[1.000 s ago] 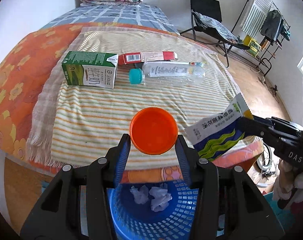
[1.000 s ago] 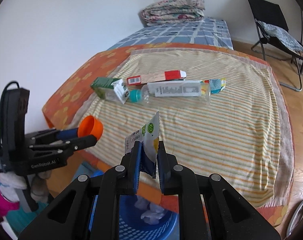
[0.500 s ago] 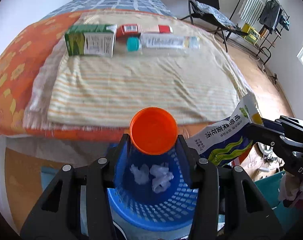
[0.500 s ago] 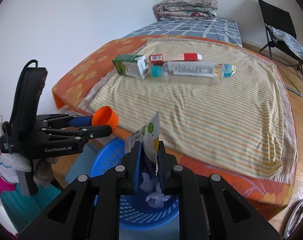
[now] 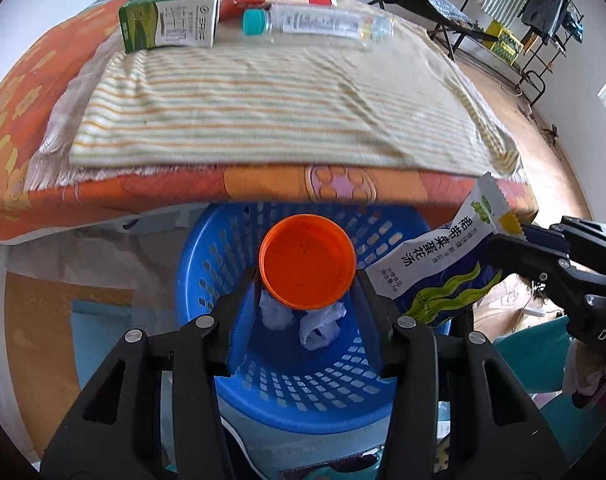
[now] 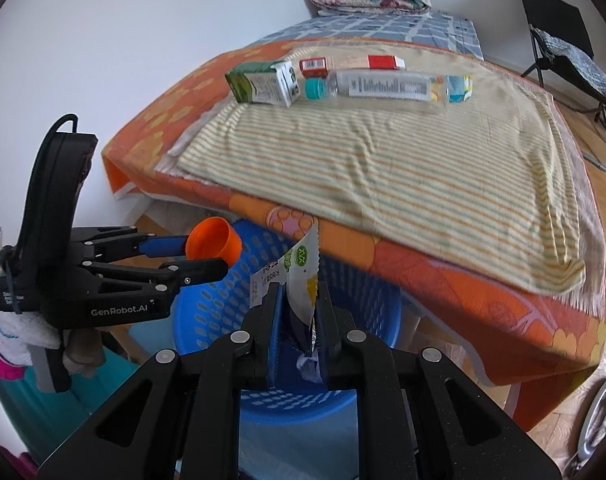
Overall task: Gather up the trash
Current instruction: 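Open the left gripper dropping the cap while the right drops the wrapper into the basket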
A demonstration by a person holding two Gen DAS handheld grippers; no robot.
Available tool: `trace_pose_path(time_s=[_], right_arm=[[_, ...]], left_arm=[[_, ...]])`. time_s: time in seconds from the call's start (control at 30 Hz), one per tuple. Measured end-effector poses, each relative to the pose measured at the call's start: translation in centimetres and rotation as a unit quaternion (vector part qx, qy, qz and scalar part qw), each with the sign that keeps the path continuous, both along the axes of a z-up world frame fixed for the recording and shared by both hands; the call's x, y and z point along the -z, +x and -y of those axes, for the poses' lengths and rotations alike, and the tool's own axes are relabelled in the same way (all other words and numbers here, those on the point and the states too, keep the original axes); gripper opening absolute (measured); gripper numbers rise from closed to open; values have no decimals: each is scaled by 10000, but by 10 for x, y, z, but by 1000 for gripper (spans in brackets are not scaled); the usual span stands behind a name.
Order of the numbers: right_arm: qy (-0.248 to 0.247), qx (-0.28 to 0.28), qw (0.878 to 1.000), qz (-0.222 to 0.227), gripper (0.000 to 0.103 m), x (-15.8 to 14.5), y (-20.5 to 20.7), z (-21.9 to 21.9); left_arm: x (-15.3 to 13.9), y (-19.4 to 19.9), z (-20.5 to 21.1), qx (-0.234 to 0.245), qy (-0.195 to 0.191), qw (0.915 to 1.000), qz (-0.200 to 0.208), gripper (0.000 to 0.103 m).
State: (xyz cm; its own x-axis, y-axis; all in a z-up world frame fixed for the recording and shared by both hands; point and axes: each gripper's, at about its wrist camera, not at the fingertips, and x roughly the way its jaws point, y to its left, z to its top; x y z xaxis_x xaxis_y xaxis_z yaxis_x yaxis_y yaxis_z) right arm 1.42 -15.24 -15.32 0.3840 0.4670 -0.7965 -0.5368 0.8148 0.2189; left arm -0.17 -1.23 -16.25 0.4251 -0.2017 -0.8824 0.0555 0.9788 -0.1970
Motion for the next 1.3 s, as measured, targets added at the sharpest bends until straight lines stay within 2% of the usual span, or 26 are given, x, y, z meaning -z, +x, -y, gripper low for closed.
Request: trace_pose_path(time_s=[0.27,0.77,0.83,0.9,0.93,1.3], right_arm=[[-124,-1,9999,-57,13,9,-3,-1],[-98,-1,9999,-140,17,13,-1,-3],[-125,26,9998,-171,27,14,0,-3],[-62,44,9998,-208,44,14,1,-1],[-25,66,9997,-223,47,14,1,0],[-144,237,9995,-181,48,11,5,2]], left_arm=[[14,-4,1,-74,68,9998,-168,47],[17,-2,-3,-197,91,9995,-230,48],[16,-2,-5,-229,83,9995,-224,55],[15,-2,-6,-255,69,9995,-198,57],[15,-2,-6,-253,67,9995,-193,57],[14,-1,-6,-313,85,9993,-197,57]])
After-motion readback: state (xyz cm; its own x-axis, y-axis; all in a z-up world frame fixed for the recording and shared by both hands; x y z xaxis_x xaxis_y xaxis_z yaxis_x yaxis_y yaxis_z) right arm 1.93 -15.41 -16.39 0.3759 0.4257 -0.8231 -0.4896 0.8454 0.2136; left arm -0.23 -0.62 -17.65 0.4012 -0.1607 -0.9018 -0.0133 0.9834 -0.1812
